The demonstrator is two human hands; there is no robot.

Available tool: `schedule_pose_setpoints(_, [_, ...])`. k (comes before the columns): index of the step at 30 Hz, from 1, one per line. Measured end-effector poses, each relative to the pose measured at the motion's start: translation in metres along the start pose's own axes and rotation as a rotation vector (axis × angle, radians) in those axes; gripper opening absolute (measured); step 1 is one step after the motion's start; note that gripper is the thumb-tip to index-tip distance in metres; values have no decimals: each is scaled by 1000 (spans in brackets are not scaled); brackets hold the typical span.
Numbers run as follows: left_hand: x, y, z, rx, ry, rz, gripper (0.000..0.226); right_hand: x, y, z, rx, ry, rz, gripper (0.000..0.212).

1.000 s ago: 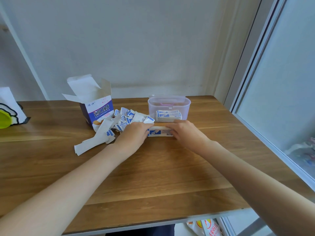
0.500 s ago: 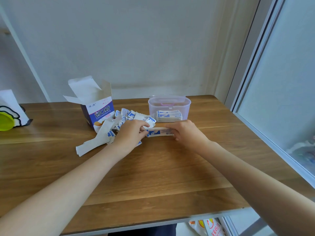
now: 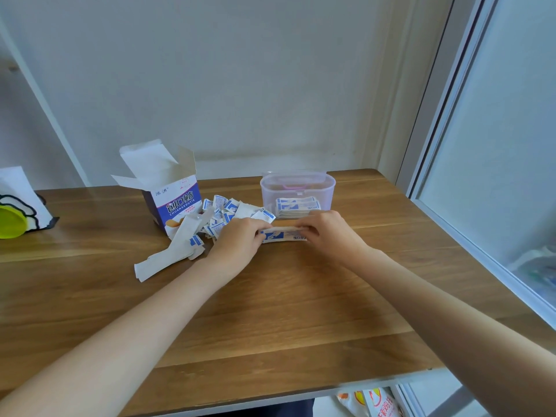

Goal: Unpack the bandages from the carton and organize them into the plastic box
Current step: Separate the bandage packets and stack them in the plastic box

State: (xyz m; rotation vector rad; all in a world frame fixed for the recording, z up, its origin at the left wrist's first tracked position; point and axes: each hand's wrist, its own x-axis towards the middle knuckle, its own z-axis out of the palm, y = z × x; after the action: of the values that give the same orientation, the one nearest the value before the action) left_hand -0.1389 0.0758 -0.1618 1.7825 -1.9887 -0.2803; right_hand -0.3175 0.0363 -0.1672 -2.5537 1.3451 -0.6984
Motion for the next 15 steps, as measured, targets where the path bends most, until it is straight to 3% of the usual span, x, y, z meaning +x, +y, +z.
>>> schedule_pose_setpoints(6, [5, -4, -3, 0, -63, -9, 29, 0, 1, -4, -107, -133, -28, 31])
schedule_pose_setpoints(9, [17, -3, -15, -56, -28, -30, 23, 10, -2, -20, 27, -12, 29, 28])
schedule_pose_setpoints(12, [45, 2, -34, -295, 94, -99, 18, 36, -2, -44, 225, 153, 147, 20])
schedule_pose_setpoints(15, [76, 13, -46, -456, 227, -215, 18, 64, 1, -59, 384, 211, 301, 13])
